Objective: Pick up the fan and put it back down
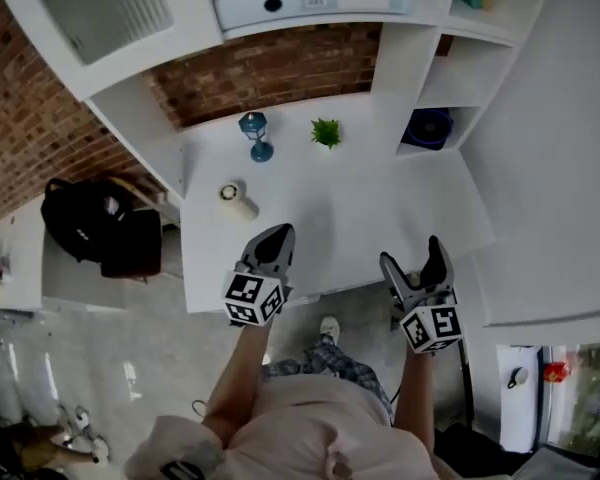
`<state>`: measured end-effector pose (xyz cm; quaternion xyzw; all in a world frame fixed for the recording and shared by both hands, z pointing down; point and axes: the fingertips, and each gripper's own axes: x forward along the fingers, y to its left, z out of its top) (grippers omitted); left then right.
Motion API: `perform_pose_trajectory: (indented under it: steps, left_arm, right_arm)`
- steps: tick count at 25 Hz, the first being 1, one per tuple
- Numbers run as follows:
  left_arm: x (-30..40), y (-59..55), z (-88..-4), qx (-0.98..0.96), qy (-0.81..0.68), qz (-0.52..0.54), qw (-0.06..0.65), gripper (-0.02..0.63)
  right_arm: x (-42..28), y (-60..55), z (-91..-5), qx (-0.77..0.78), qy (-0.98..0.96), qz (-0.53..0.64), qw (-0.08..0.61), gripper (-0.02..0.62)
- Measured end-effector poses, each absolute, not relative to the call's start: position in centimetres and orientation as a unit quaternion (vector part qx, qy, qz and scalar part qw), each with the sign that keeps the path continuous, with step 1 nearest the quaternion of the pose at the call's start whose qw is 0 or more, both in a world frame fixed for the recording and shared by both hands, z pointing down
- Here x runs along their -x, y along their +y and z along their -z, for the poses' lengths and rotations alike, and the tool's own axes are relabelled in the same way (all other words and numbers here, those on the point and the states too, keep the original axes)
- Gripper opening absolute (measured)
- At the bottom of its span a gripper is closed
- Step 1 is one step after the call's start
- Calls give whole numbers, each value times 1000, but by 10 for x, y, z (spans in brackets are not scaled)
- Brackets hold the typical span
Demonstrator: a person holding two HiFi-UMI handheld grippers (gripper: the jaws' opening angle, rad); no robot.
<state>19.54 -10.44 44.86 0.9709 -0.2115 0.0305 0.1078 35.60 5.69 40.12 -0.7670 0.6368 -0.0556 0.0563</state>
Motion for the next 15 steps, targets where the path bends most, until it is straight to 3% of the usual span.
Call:
perform_pose_trajectory:
  steps: [7, 15]
  left_arm:
    - [-181, -142, -451, -949, -293, -27, 109, 28]
    - [-134, -160, -454, -928, -354, -26, 116, 28]
  right_arm:
    - [-363, -18, -409, 706, 703, 67, 52, 474]
    - [-322, -78, -413, 647, 758, 76, 42, 474]
